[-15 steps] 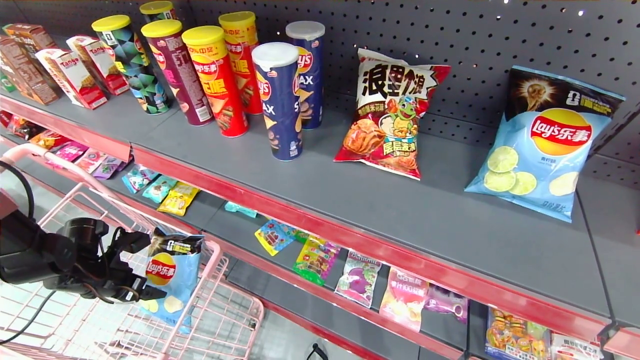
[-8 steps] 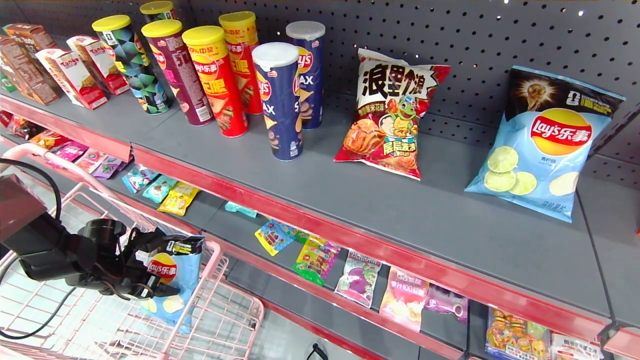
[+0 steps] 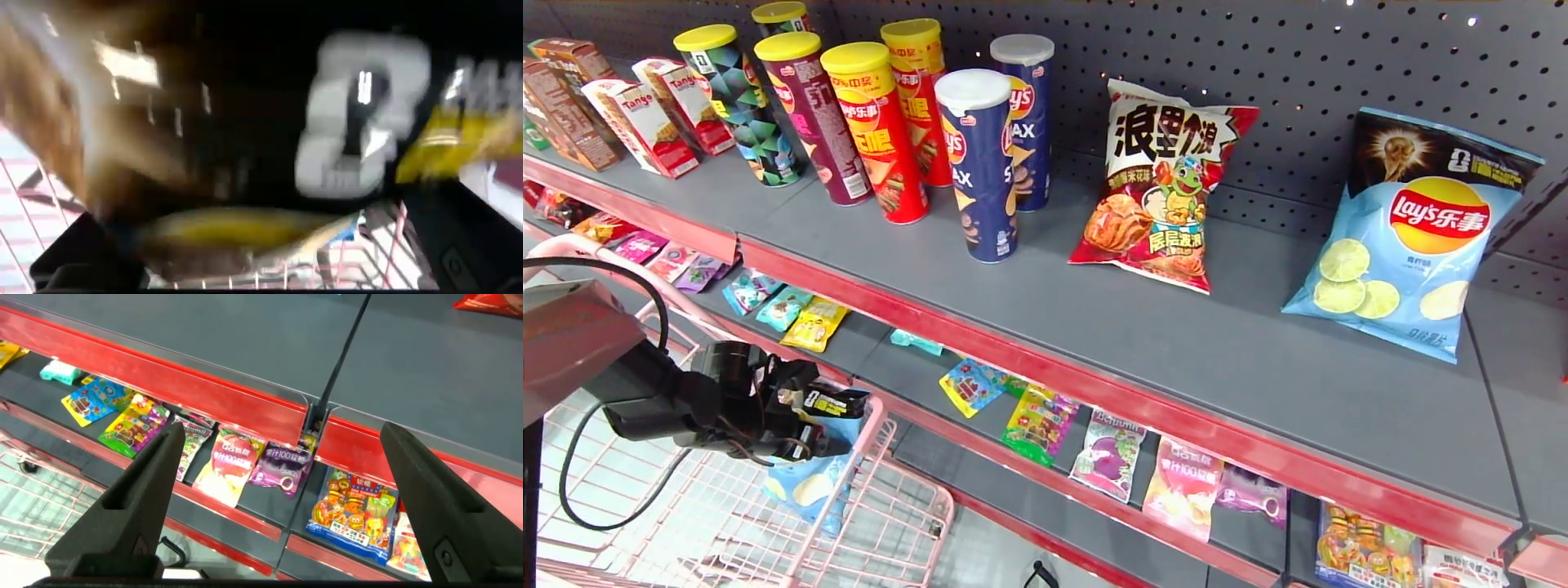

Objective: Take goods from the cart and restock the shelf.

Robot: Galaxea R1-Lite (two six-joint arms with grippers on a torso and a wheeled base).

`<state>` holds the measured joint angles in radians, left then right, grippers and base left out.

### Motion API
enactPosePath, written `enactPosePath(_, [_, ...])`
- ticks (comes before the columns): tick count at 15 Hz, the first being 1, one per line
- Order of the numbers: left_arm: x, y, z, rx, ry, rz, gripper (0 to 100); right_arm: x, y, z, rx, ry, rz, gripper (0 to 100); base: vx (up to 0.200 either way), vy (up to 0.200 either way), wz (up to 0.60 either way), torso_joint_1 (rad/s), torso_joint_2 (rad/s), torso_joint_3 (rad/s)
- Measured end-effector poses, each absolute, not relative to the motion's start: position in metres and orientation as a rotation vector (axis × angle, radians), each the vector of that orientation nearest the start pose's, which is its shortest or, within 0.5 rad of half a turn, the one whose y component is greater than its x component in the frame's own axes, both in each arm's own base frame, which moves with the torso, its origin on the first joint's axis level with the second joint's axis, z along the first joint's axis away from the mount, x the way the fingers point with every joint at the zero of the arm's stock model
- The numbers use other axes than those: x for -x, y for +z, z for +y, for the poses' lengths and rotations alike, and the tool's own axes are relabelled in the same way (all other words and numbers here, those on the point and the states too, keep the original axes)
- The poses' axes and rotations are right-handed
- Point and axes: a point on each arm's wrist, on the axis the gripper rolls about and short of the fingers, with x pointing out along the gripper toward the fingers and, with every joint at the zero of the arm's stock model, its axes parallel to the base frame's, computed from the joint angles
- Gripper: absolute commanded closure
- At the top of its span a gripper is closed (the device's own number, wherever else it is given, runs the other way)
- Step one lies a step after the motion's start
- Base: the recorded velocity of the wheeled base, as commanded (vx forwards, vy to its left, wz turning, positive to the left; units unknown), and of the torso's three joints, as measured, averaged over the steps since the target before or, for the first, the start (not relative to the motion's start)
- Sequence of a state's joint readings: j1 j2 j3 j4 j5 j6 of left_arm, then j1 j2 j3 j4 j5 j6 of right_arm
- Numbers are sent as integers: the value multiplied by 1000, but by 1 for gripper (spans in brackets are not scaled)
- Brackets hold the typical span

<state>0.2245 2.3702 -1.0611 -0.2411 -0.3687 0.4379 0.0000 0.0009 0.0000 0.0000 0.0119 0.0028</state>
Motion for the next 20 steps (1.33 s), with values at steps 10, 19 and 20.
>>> enactPosePath(10, [-373,-35,77,-55,-387,987,0,23,75,0,-3,12,1,0,0,0,0,0,0,0])
enactPosePath(19, [-373,-35,73,-60,-410,959,0,23,75,0,-3,11,1,0,0,0,0,0,0,0])
enactPosePath(20, [-373,-35,72,-60,-411,959,0,23,75,0,-3,11,1,0,0,0,0,0,0,0])
